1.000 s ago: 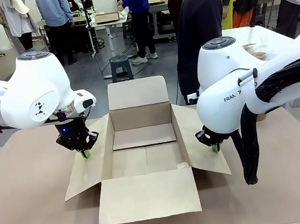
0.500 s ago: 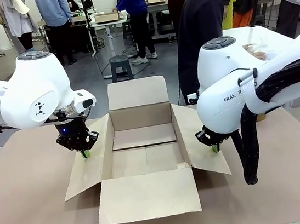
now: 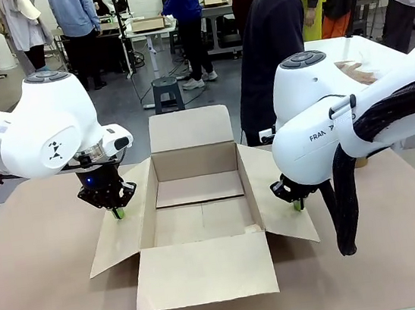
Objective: Wrap the clocks to prevent damage.
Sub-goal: Once the human has placed the objects inside and stepped back, release both hands from the side flaps of the Package Box.
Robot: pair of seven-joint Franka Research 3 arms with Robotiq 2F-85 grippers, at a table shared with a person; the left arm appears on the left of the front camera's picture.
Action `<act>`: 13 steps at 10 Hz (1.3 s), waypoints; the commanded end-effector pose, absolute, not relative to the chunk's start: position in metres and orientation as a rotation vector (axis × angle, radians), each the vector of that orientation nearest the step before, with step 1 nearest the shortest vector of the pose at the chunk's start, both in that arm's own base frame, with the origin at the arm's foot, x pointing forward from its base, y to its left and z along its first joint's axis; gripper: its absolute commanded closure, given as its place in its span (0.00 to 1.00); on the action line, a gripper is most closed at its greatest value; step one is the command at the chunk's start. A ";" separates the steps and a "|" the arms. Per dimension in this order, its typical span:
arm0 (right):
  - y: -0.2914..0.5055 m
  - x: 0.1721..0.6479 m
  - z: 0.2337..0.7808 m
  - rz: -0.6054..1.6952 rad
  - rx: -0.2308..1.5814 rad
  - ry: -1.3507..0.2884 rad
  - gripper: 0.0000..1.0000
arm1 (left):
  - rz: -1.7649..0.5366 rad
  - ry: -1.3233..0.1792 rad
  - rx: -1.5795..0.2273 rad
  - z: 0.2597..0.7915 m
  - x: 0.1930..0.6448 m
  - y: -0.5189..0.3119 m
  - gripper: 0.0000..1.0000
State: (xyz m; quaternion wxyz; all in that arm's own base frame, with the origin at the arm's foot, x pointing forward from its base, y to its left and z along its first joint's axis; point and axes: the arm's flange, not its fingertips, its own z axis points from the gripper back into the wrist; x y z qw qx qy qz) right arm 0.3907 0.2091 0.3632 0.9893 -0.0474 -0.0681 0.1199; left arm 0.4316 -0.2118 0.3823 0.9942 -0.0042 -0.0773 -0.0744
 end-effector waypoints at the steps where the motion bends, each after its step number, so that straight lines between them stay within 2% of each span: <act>1: 0.209 0.391 0.361 0.239 -0.096 -0.130 0.99 | -0.156 -0.150 0.004 0.381 0.431 -0.211 0.99; 13: 0.209 0.391 0.361 0.239 -0.096 -0.130 0.99 | -0.156 -0.150 0.004 0.381 0.431 -0.211 0.99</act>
